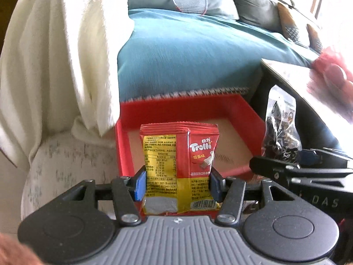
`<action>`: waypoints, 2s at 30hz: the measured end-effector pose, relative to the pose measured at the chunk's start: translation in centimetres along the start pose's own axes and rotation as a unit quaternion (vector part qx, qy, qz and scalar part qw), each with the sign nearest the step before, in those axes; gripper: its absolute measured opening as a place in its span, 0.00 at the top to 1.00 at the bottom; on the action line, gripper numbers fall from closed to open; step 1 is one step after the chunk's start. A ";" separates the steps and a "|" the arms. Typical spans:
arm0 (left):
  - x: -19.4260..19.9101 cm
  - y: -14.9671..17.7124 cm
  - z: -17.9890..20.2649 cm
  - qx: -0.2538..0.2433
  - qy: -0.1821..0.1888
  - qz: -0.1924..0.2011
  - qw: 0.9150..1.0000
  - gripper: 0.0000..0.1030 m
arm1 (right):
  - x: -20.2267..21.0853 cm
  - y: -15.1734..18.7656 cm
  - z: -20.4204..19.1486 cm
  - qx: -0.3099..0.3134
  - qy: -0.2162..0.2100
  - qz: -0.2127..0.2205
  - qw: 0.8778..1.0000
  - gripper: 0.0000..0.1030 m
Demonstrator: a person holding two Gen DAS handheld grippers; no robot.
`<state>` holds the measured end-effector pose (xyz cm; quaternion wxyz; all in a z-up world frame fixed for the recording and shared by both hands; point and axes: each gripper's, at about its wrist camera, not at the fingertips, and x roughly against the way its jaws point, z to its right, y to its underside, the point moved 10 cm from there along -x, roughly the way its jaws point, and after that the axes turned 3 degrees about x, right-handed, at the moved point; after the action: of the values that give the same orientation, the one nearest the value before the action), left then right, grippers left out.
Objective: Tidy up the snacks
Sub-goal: 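Lift both packets and carry them over the red box, then open both tools to drop the packets into the red box, then grasp the pink sausage pack with the left tool while the right tool reaches the white-red bar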
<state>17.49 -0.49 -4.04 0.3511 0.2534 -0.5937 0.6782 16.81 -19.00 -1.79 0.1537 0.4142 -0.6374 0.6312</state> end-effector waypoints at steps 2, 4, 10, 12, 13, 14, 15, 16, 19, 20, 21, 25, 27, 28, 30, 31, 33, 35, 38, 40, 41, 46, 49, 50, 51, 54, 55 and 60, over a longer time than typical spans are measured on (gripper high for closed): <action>-1.3 -1.2 0.1 -0.002 -0.005 0.003 1.000 0.53 | -1.4 -1.2 0.6 0.000 0.003 -0.001 1.000 0.31; -2.5 -2.1 0.2 -0.004 -0.013 0.002 1.000 0.53 | -2.9 -2.3 1.1 0.001 0.009 -0.004 1.000 0.31; -6.4 -3.4 -0.1 0.003 -0.029 -0.011 1.000 0.53 | -7.7 -2.8 2.4 0.002 0.019 -0.032 0.999 0.48; -7.8 -3.2 -0.2 0.000 -0.038 -0.018 0.999 0.53 | -9.4 -2.5 2.8 -0.007 0.010 -0.055 0.998 0.64; -8.1 -3.0 -0.1 -0.003 -0.042 -0.021 0.999 0.53 | -10.2 -2.2 3.0 -0.013 0.006 -0.065 0.998 0.64; -8.7 -2.7 -0.1 -0.005 -0.047 -0.025 0.999 0.53 | -11.0 -1.8 3.2 -0.014 0.011 -0.072 0.997 0.64; -9.2 -2.6 -0.3 -0.006 -0.050 -0.031 0.998 0.53 | -11.5 -1.4 3.4 -0.012 0.017 -0.077 0.997 0.64; -9.7 -2.4 -0.4 -0.008 -0.053 -0.037 0.998 0.53 | -11.8 -0.7 3.4 -0.012 0.016 -0.089 0.996 0.63; -11.1 -1.7 -0.4 -0.009 -0.057 -0.057 0.997 0.52 | -12.4 -0.3 3.4 -0.015 0.017 -0.100 0.995 0.60; -11.3 -1.5 -0.5 -0.007 -0.060 -0.061 0.996 0.52 | -12.4 -0.3 3.4 -0.014 0.017 -0.100 0.995 0.57; -11.5 -1.4 -0.6 -0.007 -0.063 -0.062 0.996 0.52 | -12.3 -0.4 3.3 -0.015 0.017 -0.097 0.995 0.54; -11.5 -1.3 -0.3 -0.014 -0.075 -0.061 0.995 0.45 | -12.0 -0.4 3.3 -0.012 0.021 -0.093 0.995 0.48; -11.1 -1.4 0.1 -0.021 -0.076 -0.056 0.995 0.42 | -11.7 -0.4 3.4 -0.012 0.022 -0.092 0.995 0.47; -10.9 -1.4 0.2 -0.026 -0.077 -0.053 0.995 0.37 | -11.4 -0.5 3.4 -0.012 0.023 -0.089 0.996 0.46; -10.2 -1.3 0.5 -0.035 -0.081 -0.042 0.995 0.32 | -10.9 -0.5 3.5 -0.008 0.024 -0.087 0.996 0.43; -9.9 -1.3 0.8 -0.037 -0.083 -0.038 0.995 0.32 | -10.7 -0.5 3.5 -0.006 0.026 -0.086 0.996 0.41; -10.0 -1.8 0.4 -0.036 -0.083 -0.037 0.995 0.32 | -10.3 -0.5 3.5 -0.001 0.028 -0.083 0.996 0.41; -9.7 -2.0 0.5 -0.036 -0.080 -0.035 0.996 0.31 | -9.9 -0.5 3.3 0.002 0.028 -0.081 0.996 0.39; -9.2 -1.9 0.7 -0.040 -0.083 -0.032 0.995 0.31 | -9.3 -0.7 3.1 0.007 0.029 -0.077 0.997 0.37; -8.5 -1.8 0.6 -0.041 -0.086 -0.027 0.995 0.31 | -9.0 -0.6 2.9 0.010 0.028 -0.077 0.997 0.36; -8.3 -1.7 0.6 -0.042 -0.087 -0.026 0.995 0.31 | -8.7 -0.6 2.8 0.012 0.029 -0.076 0.997 0.34; -7.2 -1.4 0.5 -0.038 -0.086 -0.023 0.995 0.31 | -7.5 -0.5 2.1 0.026 0.031 -0.070 0.997 0.33; -6.5 -1.0 0.6 -0.040 -0.085 -0.020 0.995 0.31 | -6.7 -0.3 1.8 0.032 0.030 -0.068 0.997 0.29; -6.2 -0.9 0.6 -0.041 -0.085 -0.020 0.995 0.31 | -6.4 -0.3 1.7 0.033 0.028 -0.067 0.997 0.28; -5.9 -0.8 0.6 -0.042 -0.086 -0.019 0.995 0.31 | -6.1 -0.1 1.6 0.033 0.027 -0.067 0.997 0.28; -4.8 -0.2 0.3 -0.043 -0.085 -0.019 0.995 0.31 | -5.4 0.5 1.1 0.039 0.022 -0.071 0.997 0.28; -4.4 0.1 0.1 -0.042 -0.084 -0.020 0.995 0.31 | -5.2 0.9 0.9 0.042 0.019 -0.072 0.996 0.28; -2.7 2.0 -1.2 -0.029 -0.077 -0.032 0.996 0.29 | -4.5 2.5 -0.2 0.057 0.012 -0.087 0.994 0.27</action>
<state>17.72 0.08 -7.50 0.3329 0.3137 -0.6303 0.6273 17.68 -17.67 -6.74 0.1918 0.4687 -0.5598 0.6559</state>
